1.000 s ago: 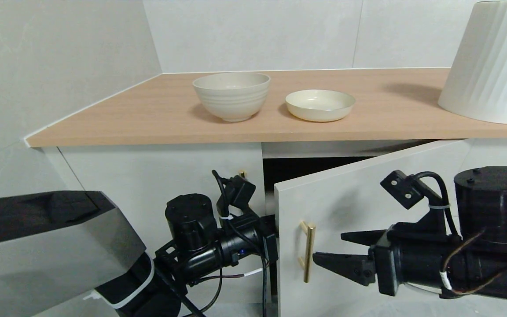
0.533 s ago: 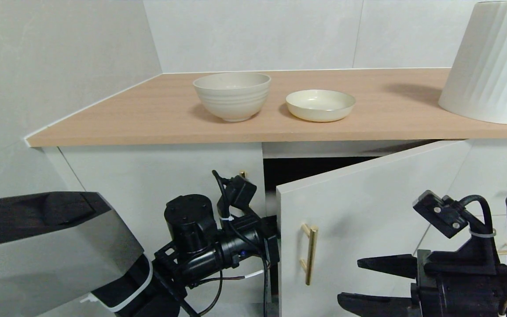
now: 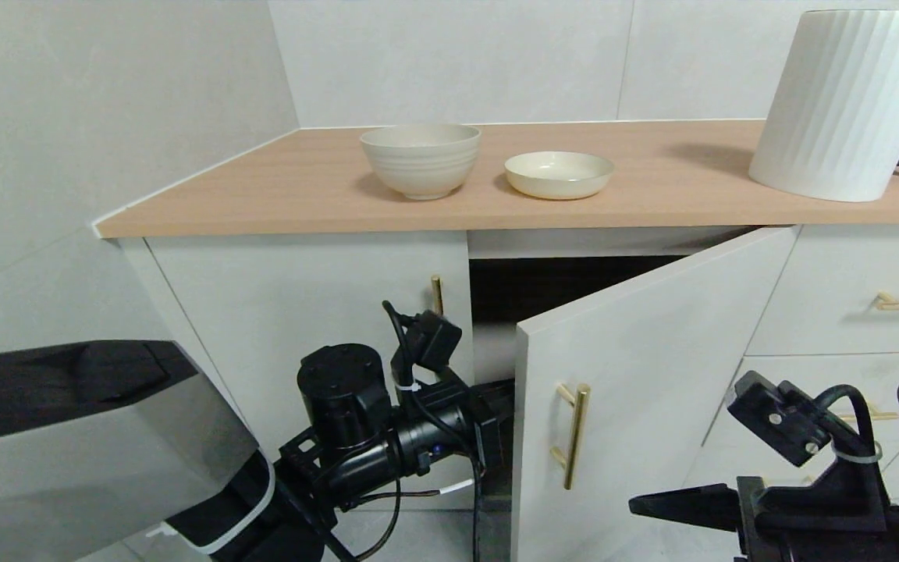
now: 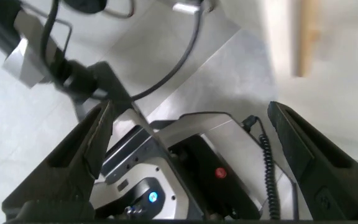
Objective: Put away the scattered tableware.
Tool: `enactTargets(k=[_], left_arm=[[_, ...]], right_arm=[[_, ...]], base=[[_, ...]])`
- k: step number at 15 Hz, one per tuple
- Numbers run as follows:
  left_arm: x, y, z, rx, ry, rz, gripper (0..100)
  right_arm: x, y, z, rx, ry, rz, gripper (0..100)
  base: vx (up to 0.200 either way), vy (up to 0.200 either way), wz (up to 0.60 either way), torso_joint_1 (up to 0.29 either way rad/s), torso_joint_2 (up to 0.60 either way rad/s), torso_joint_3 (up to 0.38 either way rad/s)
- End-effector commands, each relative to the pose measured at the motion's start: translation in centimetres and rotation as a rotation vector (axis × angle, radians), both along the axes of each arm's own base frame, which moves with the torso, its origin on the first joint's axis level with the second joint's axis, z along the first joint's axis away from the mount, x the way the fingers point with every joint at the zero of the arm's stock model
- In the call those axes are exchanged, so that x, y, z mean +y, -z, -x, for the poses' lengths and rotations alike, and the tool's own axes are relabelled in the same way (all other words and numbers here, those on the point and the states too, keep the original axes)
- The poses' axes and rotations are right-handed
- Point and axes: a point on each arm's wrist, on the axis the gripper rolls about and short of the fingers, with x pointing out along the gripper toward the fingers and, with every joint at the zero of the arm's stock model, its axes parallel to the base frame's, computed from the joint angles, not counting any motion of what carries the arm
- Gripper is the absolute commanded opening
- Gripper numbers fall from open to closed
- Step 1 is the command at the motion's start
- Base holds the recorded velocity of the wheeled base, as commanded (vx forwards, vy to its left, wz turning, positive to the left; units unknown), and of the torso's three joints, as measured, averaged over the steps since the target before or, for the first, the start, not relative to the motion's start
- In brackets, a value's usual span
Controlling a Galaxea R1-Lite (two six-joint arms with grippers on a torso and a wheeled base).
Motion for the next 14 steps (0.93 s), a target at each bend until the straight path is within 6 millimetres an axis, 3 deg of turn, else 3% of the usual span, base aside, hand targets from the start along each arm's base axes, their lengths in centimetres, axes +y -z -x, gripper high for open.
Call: enactTargets(k=[1, 7, 13, 14], left_arm=[[-0.4, -0.3, -0.4, -0.002, 0.001, 0.002, 0], [-1.2, -1.7, -0.5, 0.007, 0.016, -0.003, 0], [-1.8, -2.7, -0.8, 0.022, 0.023, -0.014, 0], [-2.0, -2.7, -0.9, 0.026, 0.026, -0.017, 0]], right_arm=[[0.1, 0.0, 0.1, 0.001, -0.004, 0.001, 100], [0.1, 0.1, 0.4, 0.002, -0.015, 0.003, 100], [0.0, 0.3, 0.9, -0.048, -0.050, 0.025, 100], [-0.1, 0.2, 0.9, -0.049, -0.048, 0.024, 100]], base=[[0.000, 0.000, 0.00, 0.000, 0.00, 0.000], [0.000, 0.000, 0.00, 0.000, 0.00, 0.000], [-0.200, 0.000, 0.00, 0.006, 0.00, 0.002], [0.000, 0.000, 0.00, 0.000, 0.00, 0.000]])
